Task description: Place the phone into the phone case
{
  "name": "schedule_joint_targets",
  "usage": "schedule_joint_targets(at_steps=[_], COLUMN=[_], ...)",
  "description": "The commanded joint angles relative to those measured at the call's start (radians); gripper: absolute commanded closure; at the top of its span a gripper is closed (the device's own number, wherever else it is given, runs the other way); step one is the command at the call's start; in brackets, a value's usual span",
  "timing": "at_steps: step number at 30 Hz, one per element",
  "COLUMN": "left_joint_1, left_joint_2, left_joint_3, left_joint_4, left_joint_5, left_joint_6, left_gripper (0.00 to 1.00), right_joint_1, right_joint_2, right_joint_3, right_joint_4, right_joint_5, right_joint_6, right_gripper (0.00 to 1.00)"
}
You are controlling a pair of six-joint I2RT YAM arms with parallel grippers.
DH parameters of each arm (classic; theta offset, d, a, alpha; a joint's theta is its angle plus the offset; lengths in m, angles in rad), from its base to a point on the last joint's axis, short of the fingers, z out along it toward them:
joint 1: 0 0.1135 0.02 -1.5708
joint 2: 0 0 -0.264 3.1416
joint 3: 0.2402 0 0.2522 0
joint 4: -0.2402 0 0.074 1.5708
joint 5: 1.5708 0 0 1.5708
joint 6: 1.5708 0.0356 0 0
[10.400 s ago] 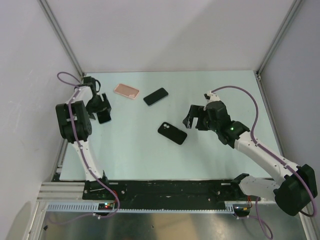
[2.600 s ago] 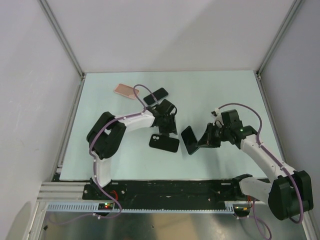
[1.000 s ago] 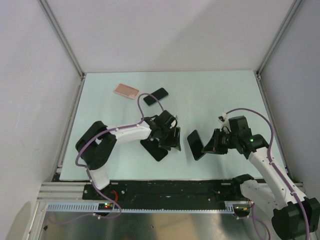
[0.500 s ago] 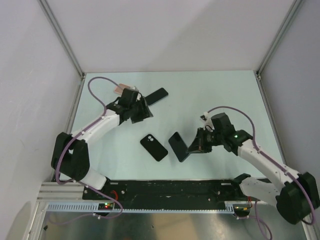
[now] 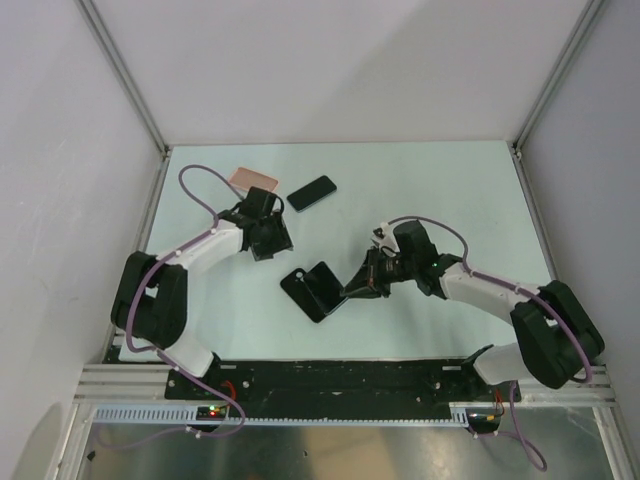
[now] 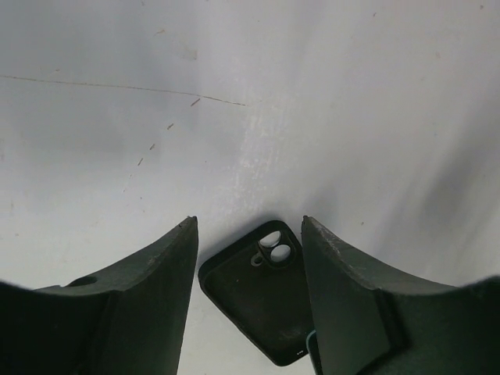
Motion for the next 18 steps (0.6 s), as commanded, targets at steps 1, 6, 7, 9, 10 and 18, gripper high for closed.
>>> schedule_joint_targets(at_steps=[1, 6, 7, 9, 10, 18], left_joint_1=[0.008, 0.008, 0.008, 0.008, 0.008, 0.005], left_joint_2=[0.013, 0.025, 0.026, 0.025, 0.024, 0.032], left_joint_3=[0.003, 0.000, -0.001, -0.002, -0.004, -0.016], left_joint_4=[0.006, 0.005, 0.006, 0.006, 0.006, 0.008], left_joint_5=[-0.035, -0.031, -0.031, -0.030, -0.030, -0.023], left_joint_6=[0.006, 0.006, 0.006, 0.008, 0.008, 0.007], left_gripper=[0.40, 0.41, 0.41, 0.41, 0.41, 0.42], right_joint_1=[0.009, 0.013, 0.015, 0.017, 0.019, 0.048], right_joint_2=[0.052, 0.117, 0.128, 0.153, 0.164, 0.235], right_joint_3=[-0.007, -0.017, -0.019, -0.020, -0.021, -0.022], right_joint_4=[0.213, 0.286, 0.297, 0.323, 0.335, 0.405], right_joint_5=[-0.092, -0.113, -0.115, -0.121, -0.123, -0.127], right_joint_6=[0.129, 0.174, 0.179, 0.190, 0.195, 0.230], right_gripper=[1.00, 1.00, 1.00, 1.00, 1.00, 1.00])
